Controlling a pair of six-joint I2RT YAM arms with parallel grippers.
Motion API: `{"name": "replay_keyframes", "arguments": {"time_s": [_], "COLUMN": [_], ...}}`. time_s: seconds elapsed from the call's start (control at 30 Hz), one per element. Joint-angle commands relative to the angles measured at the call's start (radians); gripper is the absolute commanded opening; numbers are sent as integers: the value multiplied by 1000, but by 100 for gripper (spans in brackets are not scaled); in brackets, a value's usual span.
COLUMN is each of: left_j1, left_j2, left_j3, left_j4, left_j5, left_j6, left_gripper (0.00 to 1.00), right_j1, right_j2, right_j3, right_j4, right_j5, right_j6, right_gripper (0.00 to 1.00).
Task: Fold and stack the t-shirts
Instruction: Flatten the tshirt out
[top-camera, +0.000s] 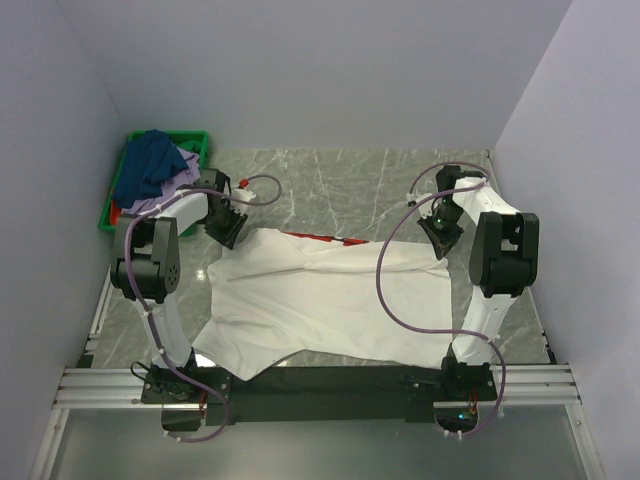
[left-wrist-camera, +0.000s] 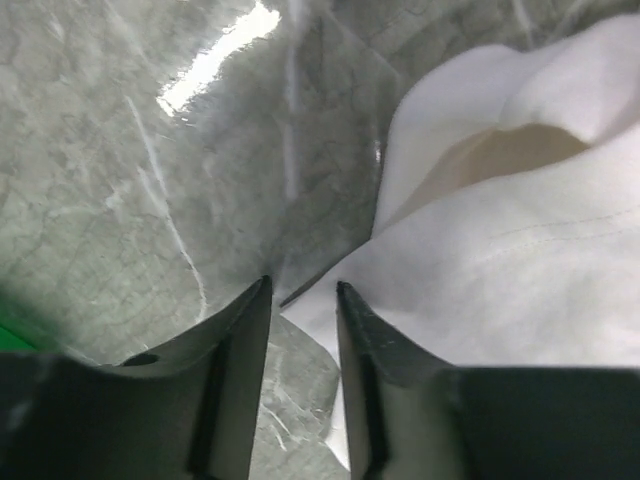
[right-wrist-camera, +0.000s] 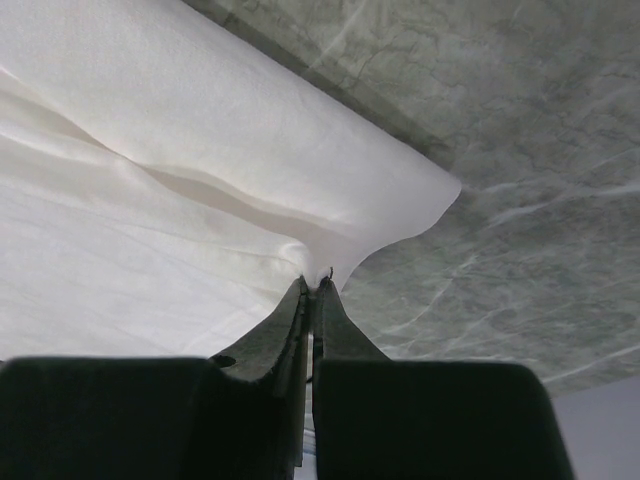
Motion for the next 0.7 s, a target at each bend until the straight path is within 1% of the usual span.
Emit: {"name": "replay_keyframes", "arguments": {"time_s": [0.0, 0.03, 0.17, 0.27, 0.4, 0.43, 0.53, 0.57, 0.6, 0.67], "left_j1": [-31, -45, -54, -51, -51, -51, -51, -51, -51, -50], "left_j2": [7, 1, -3, -25, -65, -66, -42, -33, -23, 10], "left_j3": [-74, -83, -52, 3, 103, 129, 266, 287, 302, 327], "left_j4": [7, 14, 12, 27, 83, 90, 138, 156, 220, 294], "left_j5": [-98, -103, -100, -117, -141, -149, -155, -160, -160, -161], "left_j6": [-25, -31, -54, -41, -1, 7, 30, 45, 51, 56], "left_gripper": [33, 23, 1, 1, 0, 0, 0, 0, 0, 0], "right_j1": [6, 6, 6, 4, 3, 3, 0, 0, 0, 0], "right_j2": [9, 12, 21, 35, 58, 64, 112, 125, 142, 201], "right_j3": [46, 49, 73, 115, 201, 243, 340, 366, 420, 478], "right_j4": [-12, -12, -14, -21, -30, -32, -15, -6, 3, 34], "right_j5": [-3, -3, -7, -7, -4, 0, 26, 36, 49, 83], "right_j6": [9, 9, 15, 23, 34, 37, 52, 64, 70, 87], "right_gripper": [0, 0, 0, 0, 0, 0, 0, 0, 0, 0]}}
